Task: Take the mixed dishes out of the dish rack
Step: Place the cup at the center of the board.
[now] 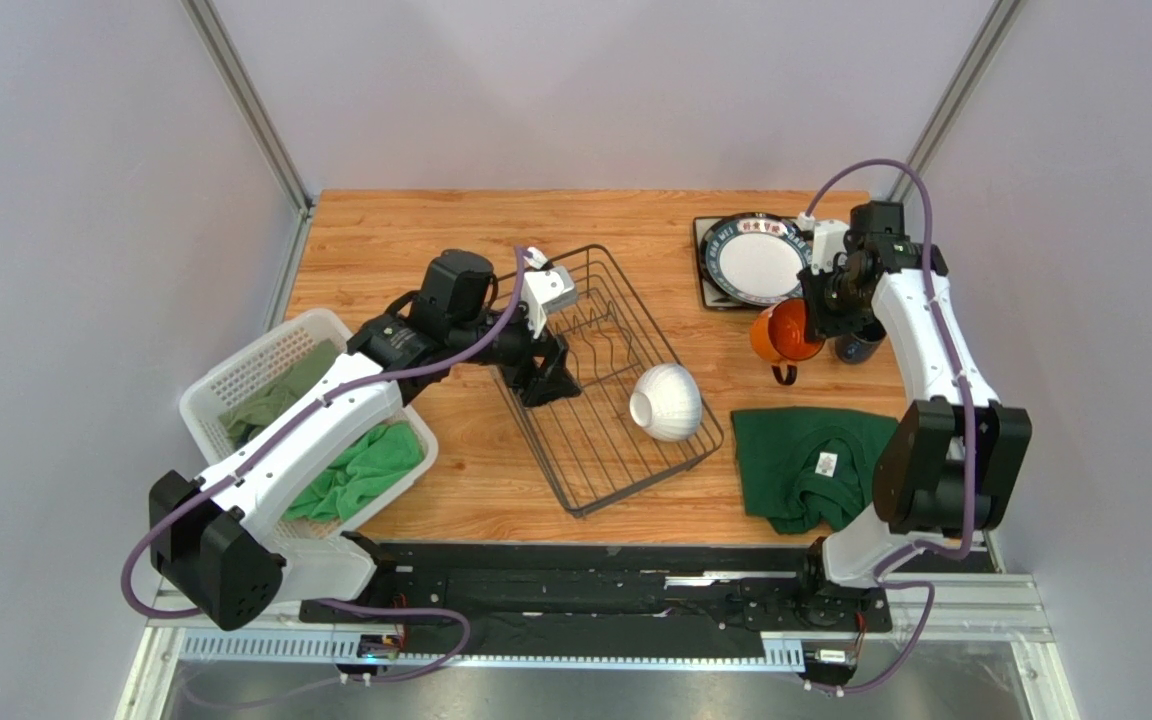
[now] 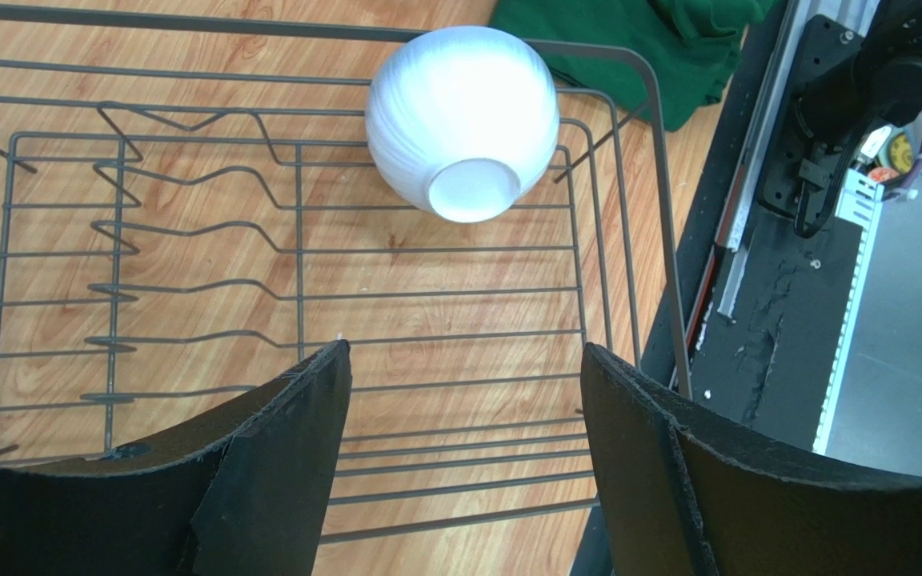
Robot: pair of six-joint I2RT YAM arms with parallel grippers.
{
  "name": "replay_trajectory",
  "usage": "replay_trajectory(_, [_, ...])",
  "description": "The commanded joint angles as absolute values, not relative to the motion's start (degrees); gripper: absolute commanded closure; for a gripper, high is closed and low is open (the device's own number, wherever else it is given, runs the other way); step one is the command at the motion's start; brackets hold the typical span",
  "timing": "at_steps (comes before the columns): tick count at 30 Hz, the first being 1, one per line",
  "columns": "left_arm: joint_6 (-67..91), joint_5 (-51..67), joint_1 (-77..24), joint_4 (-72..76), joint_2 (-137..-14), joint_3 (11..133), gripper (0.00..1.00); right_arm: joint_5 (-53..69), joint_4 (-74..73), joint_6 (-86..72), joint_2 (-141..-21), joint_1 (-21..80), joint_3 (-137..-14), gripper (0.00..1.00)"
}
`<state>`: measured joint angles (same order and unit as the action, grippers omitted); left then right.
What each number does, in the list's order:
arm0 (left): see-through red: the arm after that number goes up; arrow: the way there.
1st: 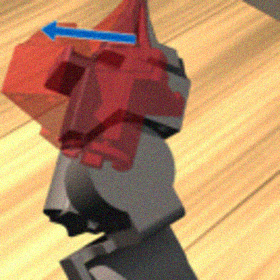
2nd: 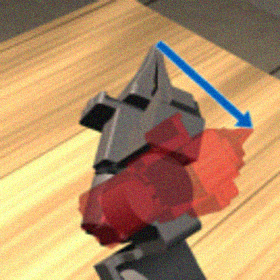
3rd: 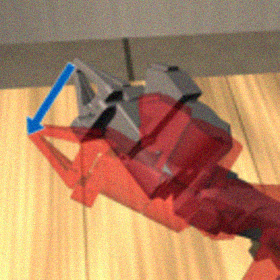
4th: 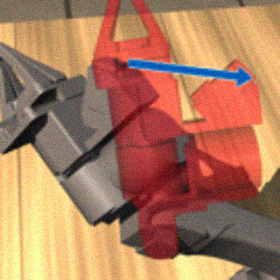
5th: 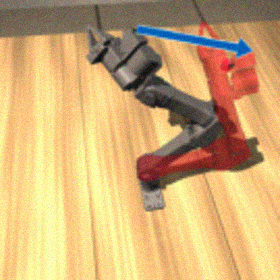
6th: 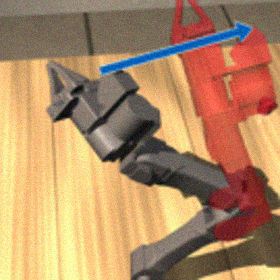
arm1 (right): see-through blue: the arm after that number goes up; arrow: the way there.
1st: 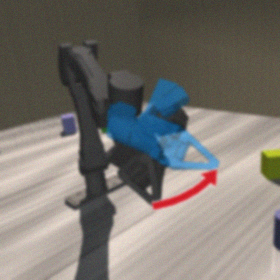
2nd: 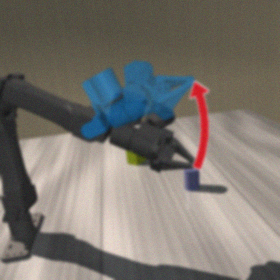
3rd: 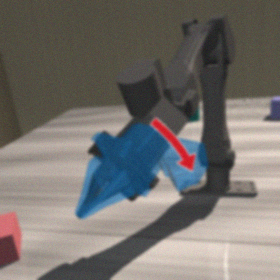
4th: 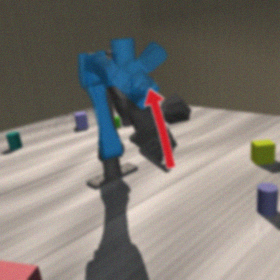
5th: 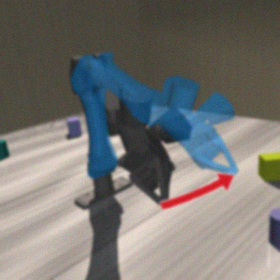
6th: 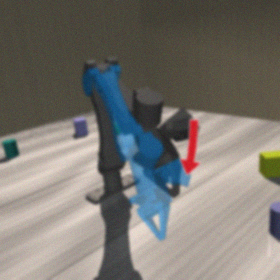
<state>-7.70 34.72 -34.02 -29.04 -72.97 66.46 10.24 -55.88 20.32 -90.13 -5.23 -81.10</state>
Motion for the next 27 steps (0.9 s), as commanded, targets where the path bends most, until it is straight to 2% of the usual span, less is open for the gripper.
replay_trajectory(1, [-10.19,34.63,-33.84,-29.71,-72.6,66.88,0.22,6.69,-58.27,23.02,-94.47,-5.45,-87.79,1.0])
replay_trajectory(14, [-10.55,36.56,-33.84,-29.8,-72.6,66.36,0.23,4.84,-63.81,24.7,-108.36,-6.68,-97.46,1.0])
replay_trajectory(27, [-10.02,38.76,-33.75,-29.18,-73.91,66.45,0.23,2.73,-66.0,25.75,-116.19,-7.03,-103.09,1.0])
